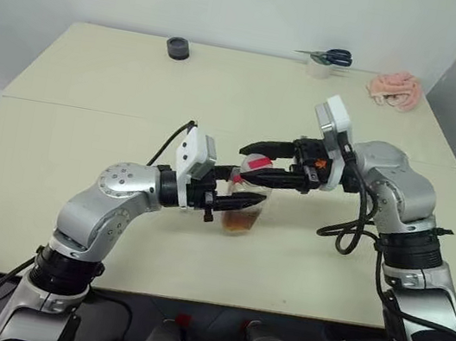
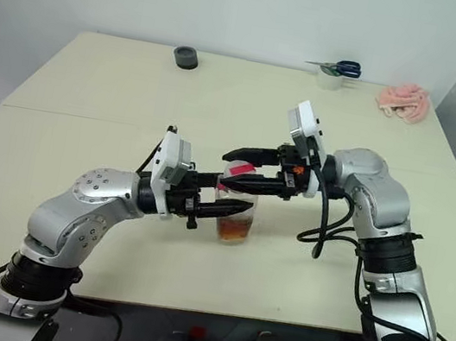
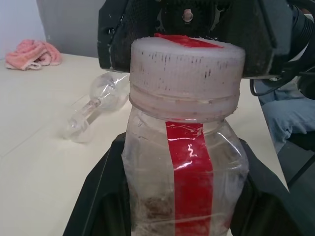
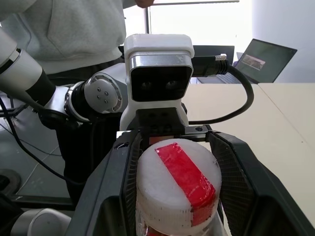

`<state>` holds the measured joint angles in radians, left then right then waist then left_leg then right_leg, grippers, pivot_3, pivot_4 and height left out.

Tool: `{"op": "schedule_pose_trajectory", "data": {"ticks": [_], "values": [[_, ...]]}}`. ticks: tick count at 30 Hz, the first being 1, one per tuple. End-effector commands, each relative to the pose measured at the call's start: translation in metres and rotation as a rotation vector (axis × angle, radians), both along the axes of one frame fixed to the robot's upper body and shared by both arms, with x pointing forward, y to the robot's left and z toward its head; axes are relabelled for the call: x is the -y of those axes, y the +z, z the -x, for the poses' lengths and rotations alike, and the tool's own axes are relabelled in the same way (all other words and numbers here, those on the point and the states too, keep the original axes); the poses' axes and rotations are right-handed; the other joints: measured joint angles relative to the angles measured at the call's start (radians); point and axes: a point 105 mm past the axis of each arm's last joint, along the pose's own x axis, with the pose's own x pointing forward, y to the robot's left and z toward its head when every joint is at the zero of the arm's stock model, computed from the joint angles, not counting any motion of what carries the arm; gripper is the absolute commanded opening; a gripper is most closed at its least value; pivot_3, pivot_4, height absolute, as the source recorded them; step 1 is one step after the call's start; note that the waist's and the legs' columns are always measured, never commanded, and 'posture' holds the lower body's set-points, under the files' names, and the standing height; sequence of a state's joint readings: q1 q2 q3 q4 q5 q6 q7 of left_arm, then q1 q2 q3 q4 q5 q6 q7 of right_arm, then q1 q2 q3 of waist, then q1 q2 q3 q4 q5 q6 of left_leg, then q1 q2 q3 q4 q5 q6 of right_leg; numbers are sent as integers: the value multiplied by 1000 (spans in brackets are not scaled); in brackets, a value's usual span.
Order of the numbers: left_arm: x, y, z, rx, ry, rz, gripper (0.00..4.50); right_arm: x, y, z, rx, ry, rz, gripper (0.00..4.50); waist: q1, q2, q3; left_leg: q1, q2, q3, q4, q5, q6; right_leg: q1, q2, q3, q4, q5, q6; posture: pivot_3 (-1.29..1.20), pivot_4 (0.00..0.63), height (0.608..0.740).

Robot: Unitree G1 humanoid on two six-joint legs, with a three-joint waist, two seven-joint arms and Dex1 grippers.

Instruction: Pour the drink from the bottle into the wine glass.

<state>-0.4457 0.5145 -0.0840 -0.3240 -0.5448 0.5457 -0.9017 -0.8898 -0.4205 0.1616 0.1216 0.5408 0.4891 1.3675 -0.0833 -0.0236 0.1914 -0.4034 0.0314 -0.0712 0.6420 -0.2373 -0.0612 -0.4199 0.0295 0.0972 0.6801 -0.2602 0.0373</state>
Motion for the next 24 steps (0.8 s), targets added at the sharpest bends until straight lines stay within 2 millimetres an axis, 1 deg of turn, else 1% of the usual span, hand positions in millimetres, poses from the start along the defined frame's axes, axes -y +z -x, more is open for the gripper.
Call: {"op": "schedule_pose_trajectory", "data": {"ticks": [1, 5, 6, 7, 8, 11, 14, 16, 18, 20, 22, 24], "values": [[-10, 20, -6, 62, 64, 52, 1919, 3, 10, 9, 42, 14, -18, 2212, 2, 0, 0, 0, 0, 0, 0, 0, 0, 0, -1, 0, 0, 0, 0, 0, 150, 740], [-10, 19, -8, 61, 63, 46, 1912, 5, 13, 12, 27, -28, -29, 3618, 3, 0, 0, 0, -1, 0, 0, 0, 0, 0, -2, 0, 0, 0, 0, 0, 150, 740], [-9, 19, -8, 60, 62, 45, 1911, 6, 14, 12, 43, -52, -38, 3974, 3, 0, 0, 0, -1, 0, 0, 0, 0, 0, -2, -1, 0, 0, 0, 0, 150, 740], [-9, 19, -9, 61, 61, 45, 1911, 6, 17, 7, 88, -127, -59, 4366, 3, 0, 0, 0, -1, -1, 1, 0, 0, 0, -2, -1, 1, 0, 0, 0, 150, 740], [-9, 19, -9, 61, 61, 44, 1911, 6, 20, 4, 120, -180, -76, 4500, 3, 0, 0, 0, -1, -1, 1, 0, 0, 0, -2, -1, 1, 0, 0, 0, 150, 740], [-9, 20, -11, 62, 60, 41, 1909, 8, 23, -4, 154, -336, -67, 4500, 3, 0, 0, 0, -1, -1, 1, 0, 0, 0, -1, -1, 1, 0, 0, 0, 150, 740], [-9, 19, -14, 69, 62, 32, 1908, 6, 29, -2, 140, -448, -92, 4500, 3, 0, 0, 0, -1, -1, 1, 0, 0, 0, -1, -1, 1, 0, 0, 0, 150, 740], [-9, 19, -16, 73, 65, 31, 1907, 1, 28, 6, 113, -505, -99, 4500, 4, 0, 0, 0, -1, -1, 0, 0, 0, 0, -1, -1, 1, 0, 0, 0, 150, 740], [-8, 18, -18, 75, 64, 32, 1905, -3, 25, 16, 84, -518, -97, 4500, 5, 0, 0, 0, -1, -1, 0, 0, 0, 0, -1, -1, 1, 0, 0, 0, 150, 740], [-7, 18, -19, 75, 59, 33, 1905, -6, 24, 21, 63, -532, -102, 4500, 4, 0, 0, -1, -1, -1, 0, 0, 0, 0, -1, 0, 1, 0, 0, 0, 150, 740], [-6, 18, -19, 75, 50, 31, 1905, -10, 23, 17, 40, -579, -108, 4500, 4, 0, 0, -1, -1, -1, 1, 0, 0, 0, -2, 0, 1, 0, 0, 0, 150, 740], [-5, 17, -19, 78, 42, 29, 1905, -13, 23, 7, 27, -646, -119, 4500, 4, 0, 0, 0, -1, -1, 1, 0, 0, 0, -1, 0, 1, 0, 0, 0, 150, 740]]}}
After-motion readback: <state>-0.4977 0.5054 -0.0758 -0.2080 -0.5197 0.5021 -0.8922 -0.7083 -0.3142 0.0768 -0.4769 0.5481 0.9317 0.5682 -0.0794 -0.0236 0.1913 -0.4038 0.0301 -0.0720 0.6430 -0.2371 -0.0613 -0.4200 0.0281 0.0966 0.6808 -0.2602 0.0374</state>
